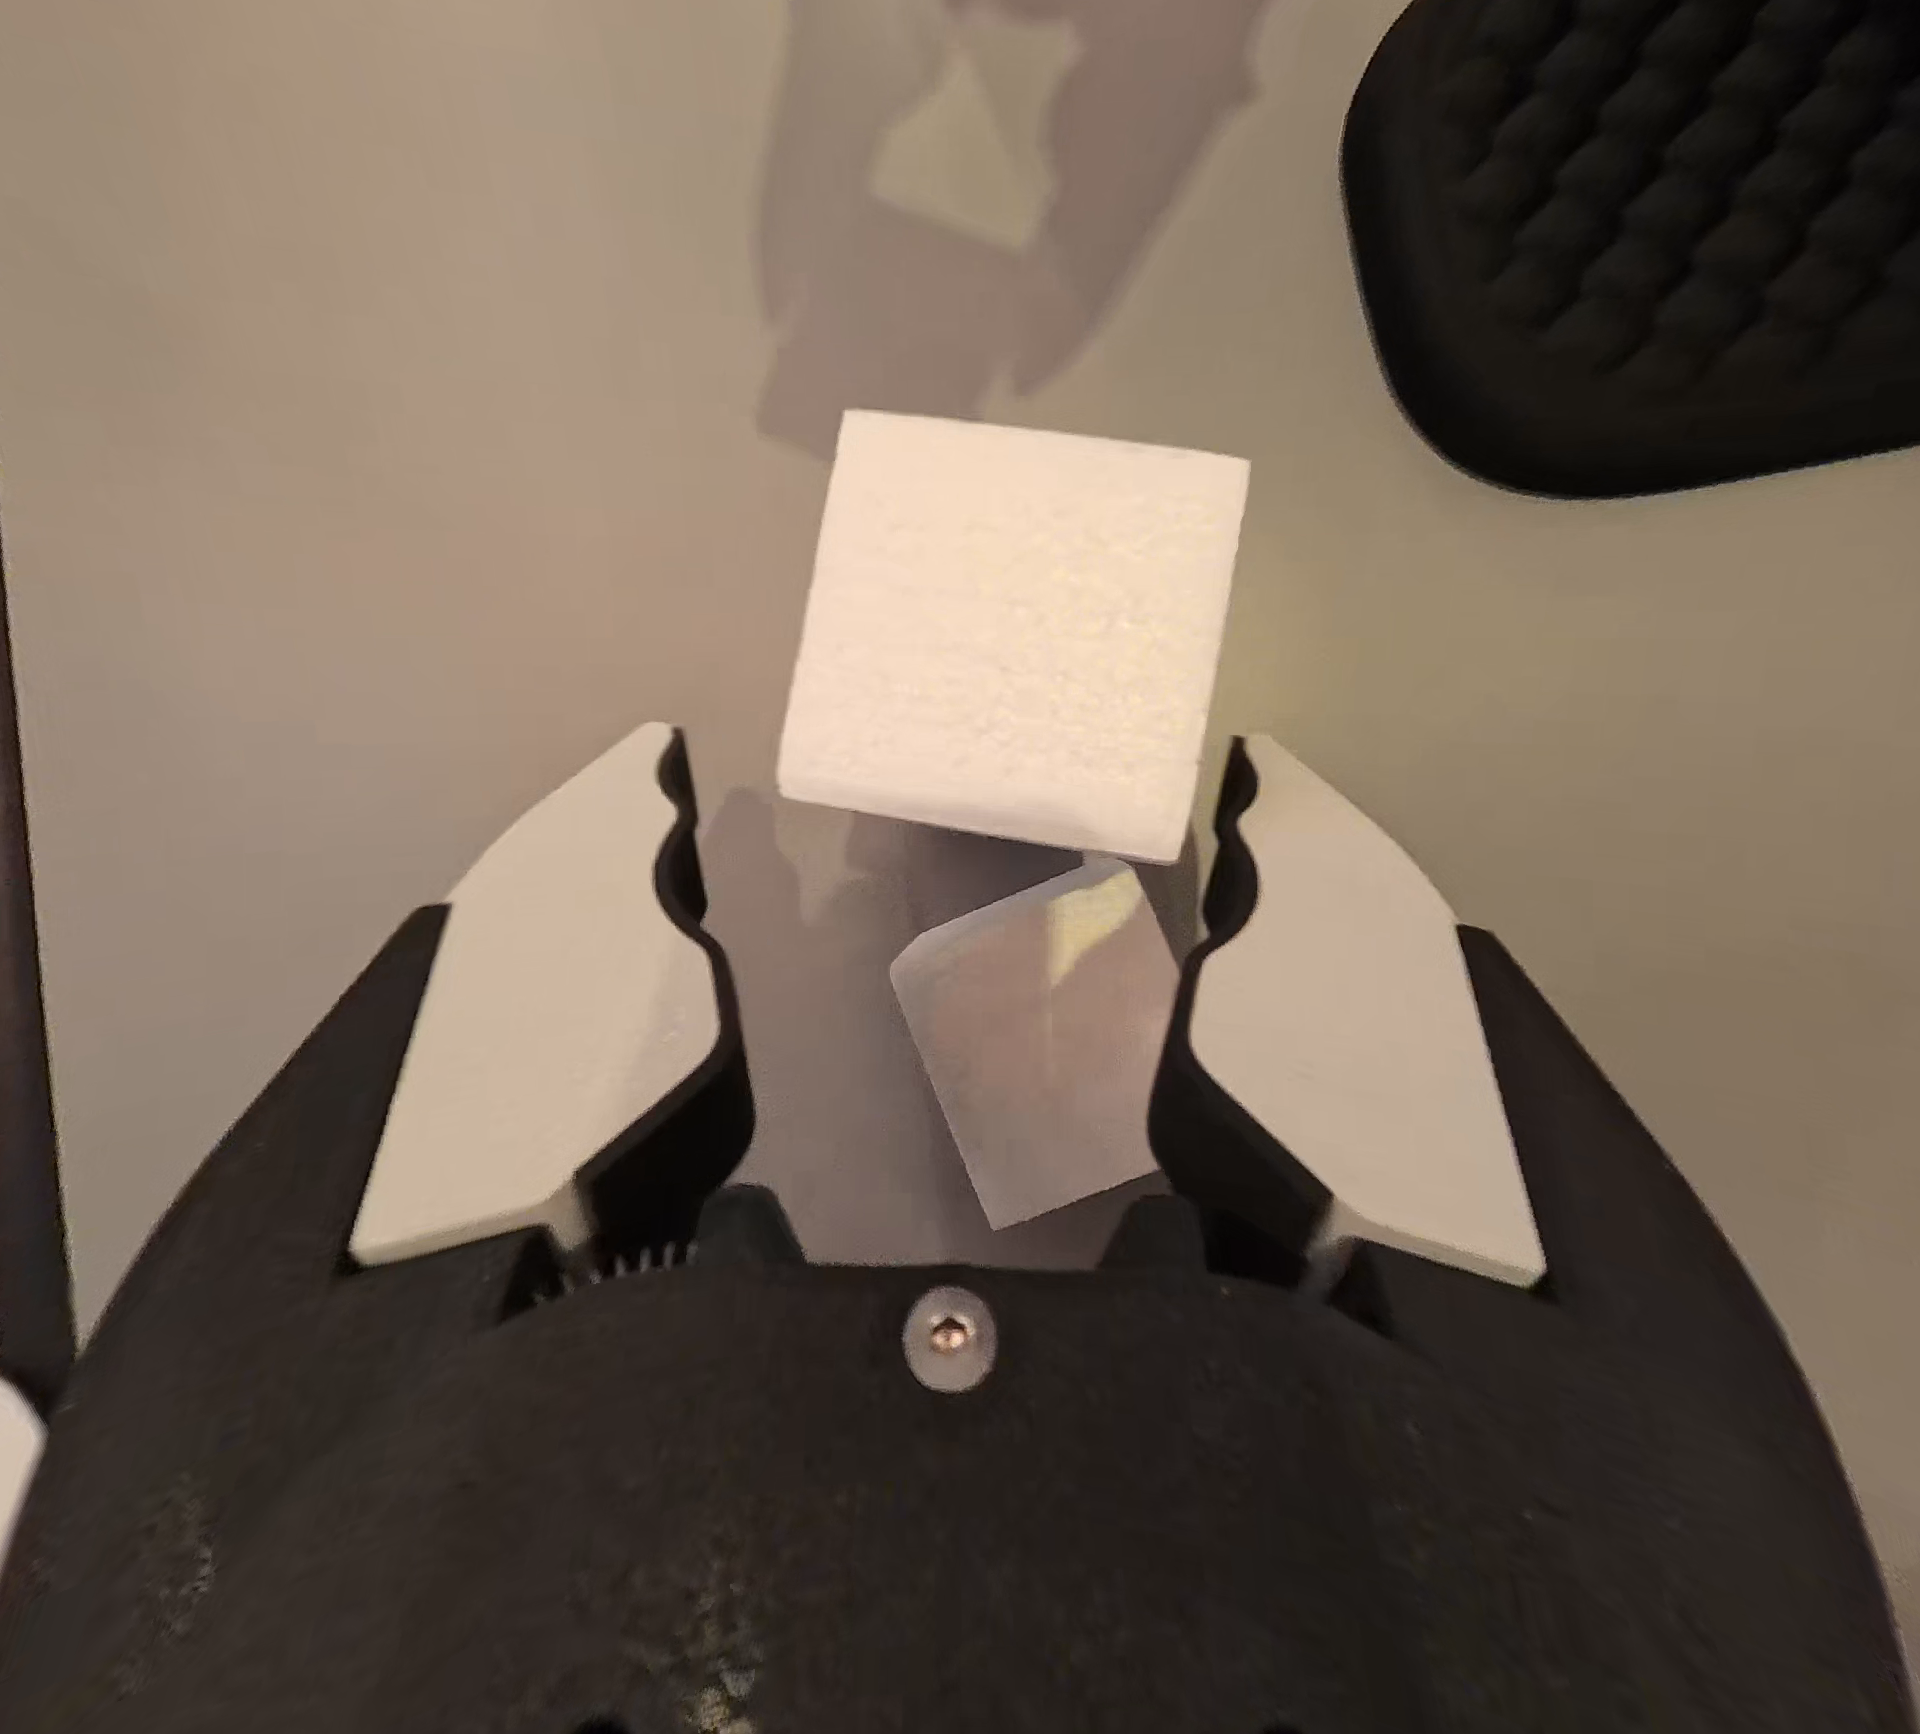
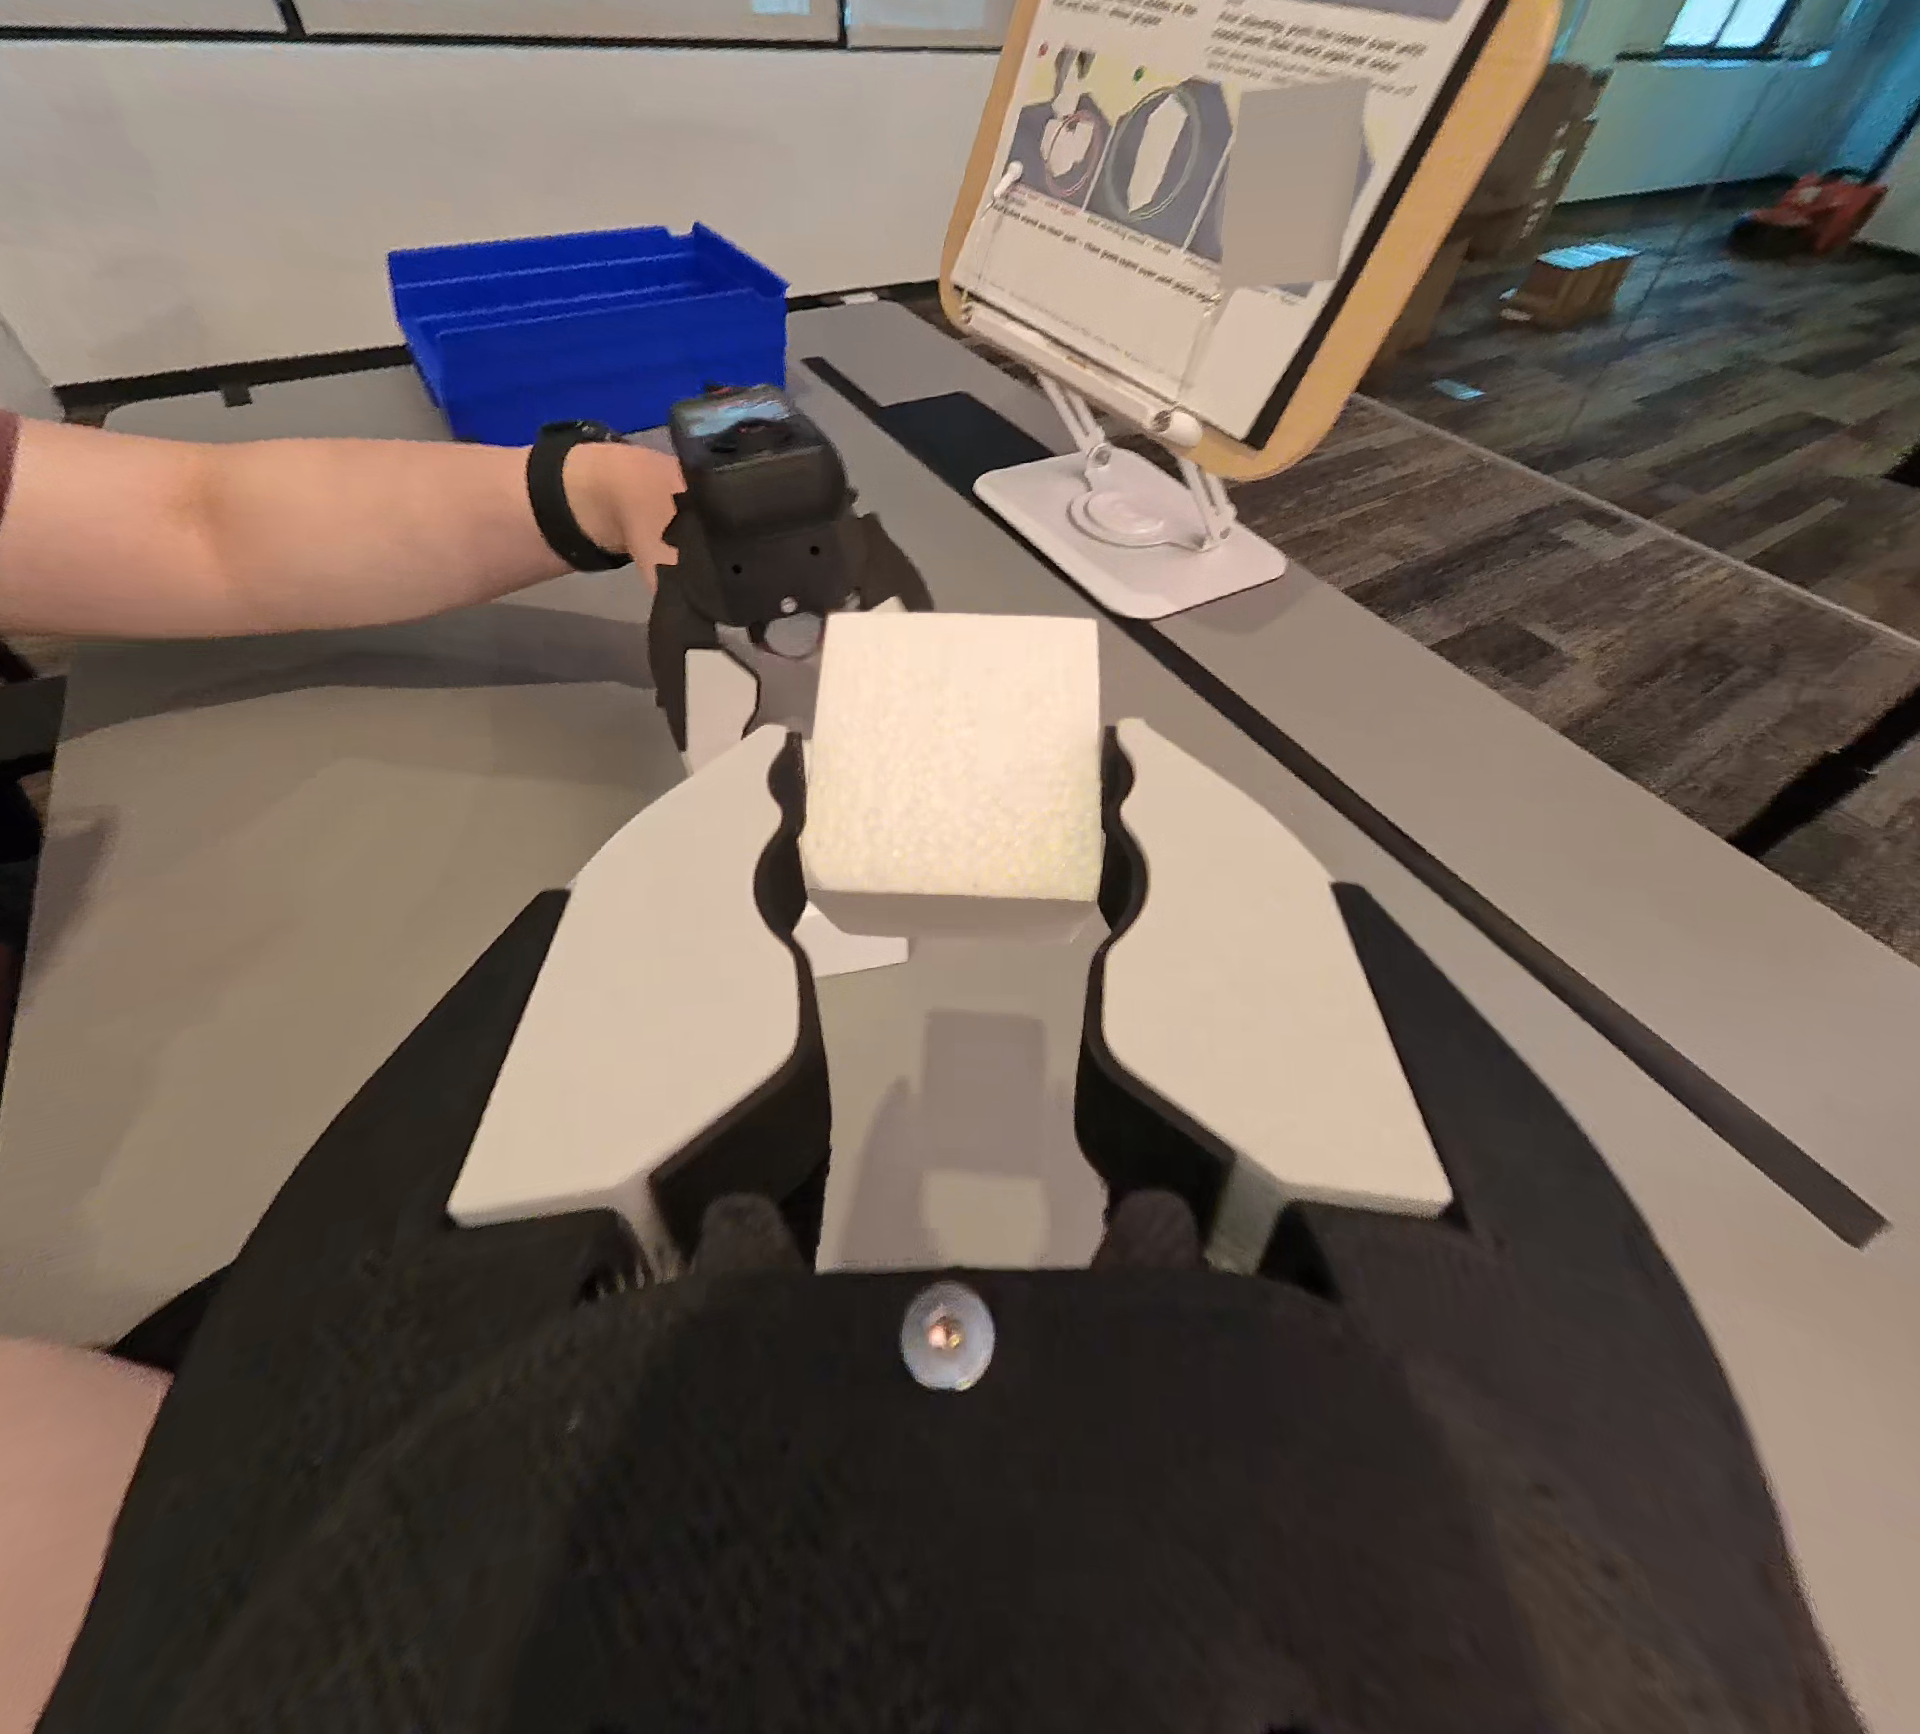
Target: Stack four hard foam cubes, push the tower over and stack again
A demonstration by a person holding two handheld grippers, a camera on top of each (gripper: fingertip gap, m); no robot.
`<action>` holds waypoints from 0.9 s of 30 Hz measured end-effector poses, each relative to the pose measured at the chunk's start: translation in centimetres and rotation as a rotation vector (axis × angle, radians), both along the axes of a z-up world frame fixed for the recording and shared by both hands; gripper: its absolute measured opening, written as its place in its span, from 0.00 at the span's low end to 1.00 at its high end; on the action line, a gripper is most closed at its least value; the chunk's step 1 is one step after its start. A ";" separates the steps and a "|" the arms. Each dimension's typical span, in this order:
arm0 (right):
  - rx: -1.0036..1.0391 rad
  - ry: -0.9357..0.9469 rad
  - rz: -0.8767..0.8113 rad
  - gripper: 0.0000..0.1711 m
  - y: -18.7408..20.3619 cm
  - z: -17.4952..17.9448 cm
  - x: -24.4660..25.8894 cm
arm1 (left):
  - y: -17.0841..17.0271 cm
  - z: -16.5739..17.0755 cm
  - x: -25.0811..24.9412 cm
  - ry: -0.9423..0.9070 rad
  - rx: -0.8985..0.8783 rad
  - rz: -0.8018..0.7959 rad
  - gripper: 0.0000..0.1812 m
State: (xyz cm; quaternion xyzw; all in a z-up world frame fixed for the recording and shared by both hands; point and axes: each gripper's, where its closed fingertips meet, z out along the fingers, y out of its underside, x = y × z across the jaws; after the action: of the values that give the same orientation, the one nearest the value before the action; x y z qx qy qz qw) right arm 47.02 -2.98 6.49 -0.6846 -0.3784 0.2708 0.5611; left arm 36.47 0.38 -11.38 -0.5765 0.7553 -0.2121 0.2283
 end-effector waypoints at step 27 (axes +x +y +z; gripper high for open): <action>-0.271 -0.453 0.271 0.33 2.7 -9.5 -12.2 | 1.2 -2.9 -6.0 -0.238 -0.020 0.417 0.46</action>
State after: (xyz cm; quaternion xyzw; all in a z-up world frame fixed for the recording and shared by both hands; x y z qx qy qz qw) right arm 34.87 -0.28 -3.01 -0.7395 -0.5423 0.2317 0.3246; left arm 30.43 1.60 -14.31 -0.6931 0.5856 -0.2345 0.3488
